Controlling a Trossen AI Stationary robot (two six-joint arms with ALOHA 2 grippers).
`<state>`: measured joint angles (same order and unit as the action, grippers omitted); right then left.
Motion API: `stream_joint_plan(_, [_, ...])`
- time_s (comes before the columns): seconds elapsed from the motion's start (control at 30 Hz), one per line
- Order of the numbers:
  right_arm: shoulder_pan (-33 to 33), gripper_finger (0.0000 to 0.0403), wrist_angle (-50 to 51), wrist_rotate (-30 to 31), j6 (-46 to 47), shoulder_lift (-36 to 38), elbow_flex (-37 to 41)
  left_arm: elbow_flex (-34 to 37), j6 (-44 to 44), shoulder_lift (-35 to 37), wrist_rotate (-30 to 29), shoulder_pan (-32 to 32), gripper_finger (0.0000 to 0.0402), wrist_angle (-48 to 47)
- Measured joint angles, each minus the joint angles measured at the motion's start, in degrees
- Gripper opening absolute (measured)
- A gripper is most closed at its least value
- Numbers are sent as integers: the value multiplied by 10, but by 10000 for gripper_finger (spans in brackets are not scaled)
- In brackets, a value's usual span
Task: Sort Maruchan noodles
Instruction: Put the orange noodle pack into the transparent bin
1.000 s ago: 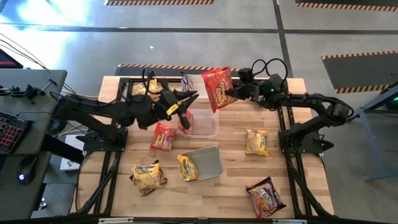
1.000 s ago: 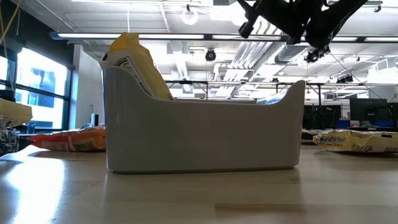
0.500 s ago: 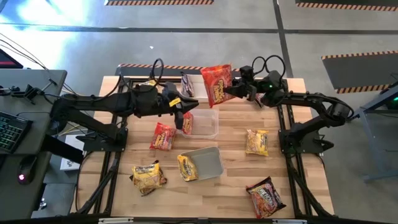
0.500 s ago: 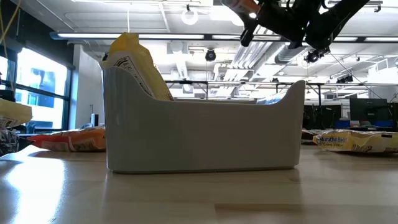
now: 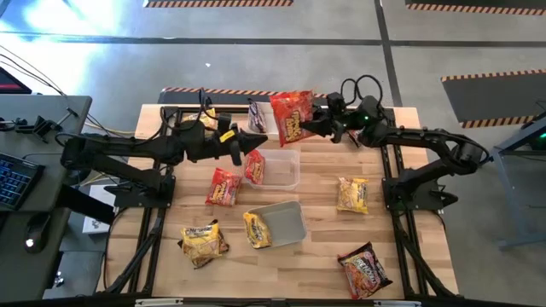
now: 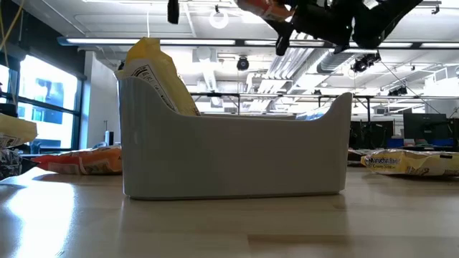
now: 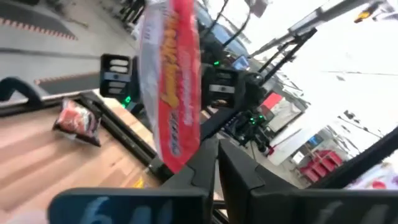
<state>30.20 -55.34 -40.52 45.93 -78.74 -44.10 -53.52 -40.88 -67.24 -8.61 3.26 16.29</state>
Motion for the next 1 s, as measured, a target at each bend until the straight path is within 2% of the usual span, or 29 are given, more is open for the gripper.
stream_joint_plan(0.23, [-23, 138, 103, 20, -84, 0, -75, -11, -8, 0, 2, 14, 88, -1])
stream_joint_plan(0.47, [-22, 138, 227, 25, -152, 0, -141, -30, 35, 0, -15, 39, 183, -1])
stream_joint_plan(0.6, [-22, 138, 265, 27, -177, 0, -162, -42, 68, 0, -6, 53, 222, -1])
stream_joint_plan(0.8, [-22, 138, 264, 29, -174, 0, -170, -45, 83, -3, 11, 83, 240, -29])
stream_joint_plan(1.0, [-26, 138, 260, 34, -164, 0, -170, -45, 70, -30, 54, 95, 238, 27])
